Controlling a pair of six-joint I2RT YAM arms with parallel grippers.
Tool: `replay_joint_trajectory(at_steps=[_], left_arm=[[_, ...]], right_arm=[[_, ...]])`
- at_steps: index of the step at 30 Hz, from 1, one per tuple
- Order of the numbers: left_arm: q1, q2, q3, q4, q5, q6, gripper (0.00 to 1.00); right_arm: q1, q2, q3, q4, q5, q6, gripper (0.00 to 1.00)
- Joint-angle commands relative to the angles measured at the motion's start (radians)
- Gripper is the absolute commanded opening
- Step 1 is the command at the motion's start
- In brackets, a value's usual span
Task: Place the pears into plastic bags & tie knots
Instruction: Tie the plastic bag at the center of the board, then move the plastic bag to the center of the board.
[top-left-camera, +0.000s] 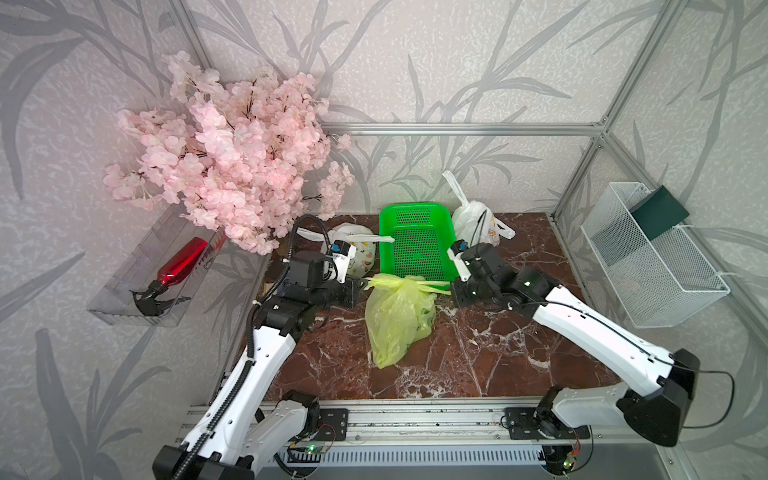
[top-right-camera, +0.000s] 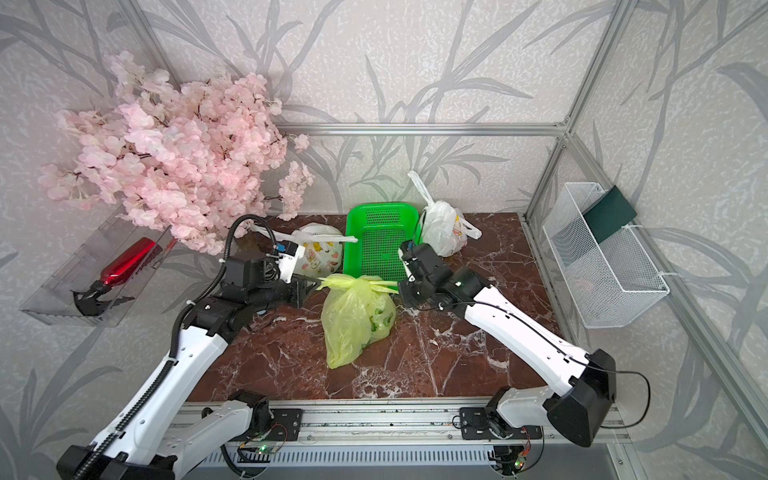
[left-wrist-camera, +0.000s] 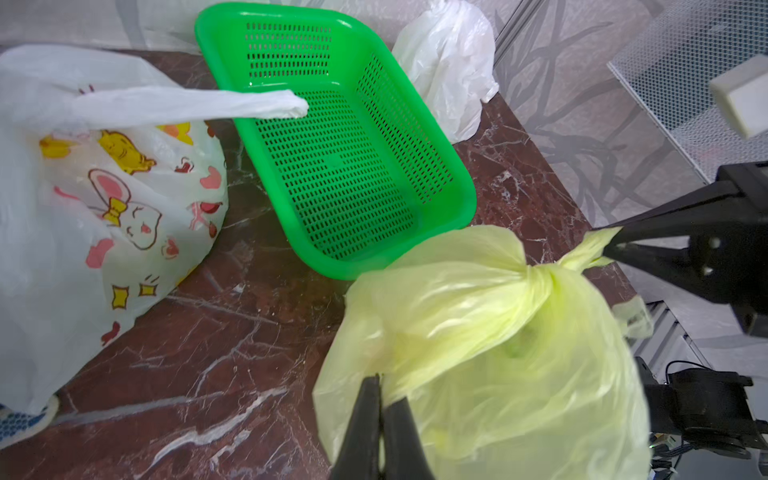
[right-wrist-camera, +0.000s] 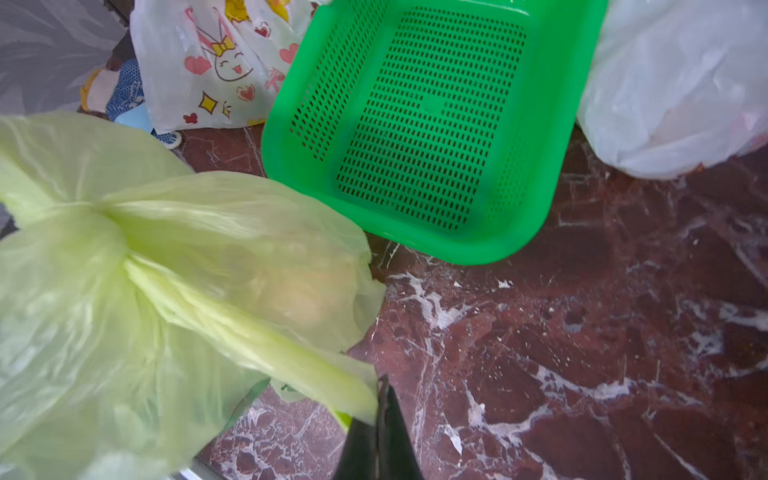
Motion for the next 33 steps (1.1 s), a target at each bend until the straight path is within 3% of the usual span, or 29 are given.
replay_joint_trajectory(at_steps=[1,10,12,14,16,17,18,20,23,27,31,33], left_arm=[[0.091,-0.017,-0.07,-0.074,-0.237,-0.002,0.0],[0.205,0.0,-0.171,-0.078,-0.431,-0.018,0.0],[0.205,-0.011,-0.166,-0.067,-0.406,-0.016,0.0],[0.201,-0.012,-0.146,-0.041,-0.223,-0.019,0.0],[0.179,-0.008,-0.125,-0.015,-0.004,-0.043,0.02],[0.17,-0.005,-0.114,0.002,0.105,-0.043,0.12],[0.17,-0.004,-0.094,-0.012,0.15,-0.046,0.22],[0.169,-0.016,-0.036,-0.069,0.123,-0.043,0.36],[0.172,-0.043,0.023,-0.12,0.023,-0.018,0.45],[0.172,-0.046,0.049,-0.128,0.014,-0.023,0.48],[0.171,-0.059,0.036,-0.107,0.018,-0.025,0.5],[0.171,-0.067,0.032,-0.095,0.017,-0.022,0.5]], right_arm=[[-0.139,-0.067,-0.113,-0.063,-0.003,0.03,0.0],[-0.484,-0.048,-0.34,0.061,-0.153,0.015,0.0],[-0.502,-0.052,-0.323,0.046,-0.182,-0.031,0.0],[-0.428,-0.071,-0.275,0.029,-0.183,-0.064,0.03],[-0.296,-0.085,-0.198,-0.013,-0.122,-0.086,0.42],[-0.231,-0.082,-0.151,-0.042,-0.086,-0.093,0.6],[-0.18,-0.078,-0.108,-0.071,-0.056,-0.092,0.7],[-0.073,-0.056,-0.031,-0.103,-0.017,-0.084,0.81],[0.103,0.035,0.046,-0.076,-0.005,-0.052,0.88],[0.275,0.202,0.149,-0.024,0.003,-0.013,0.9],[0.317,0.366,0.249,-0.081,0.029,-0.02,0.9],[0.315,0.415,0.281,-0.146,0.04,-0.028,0.81]])
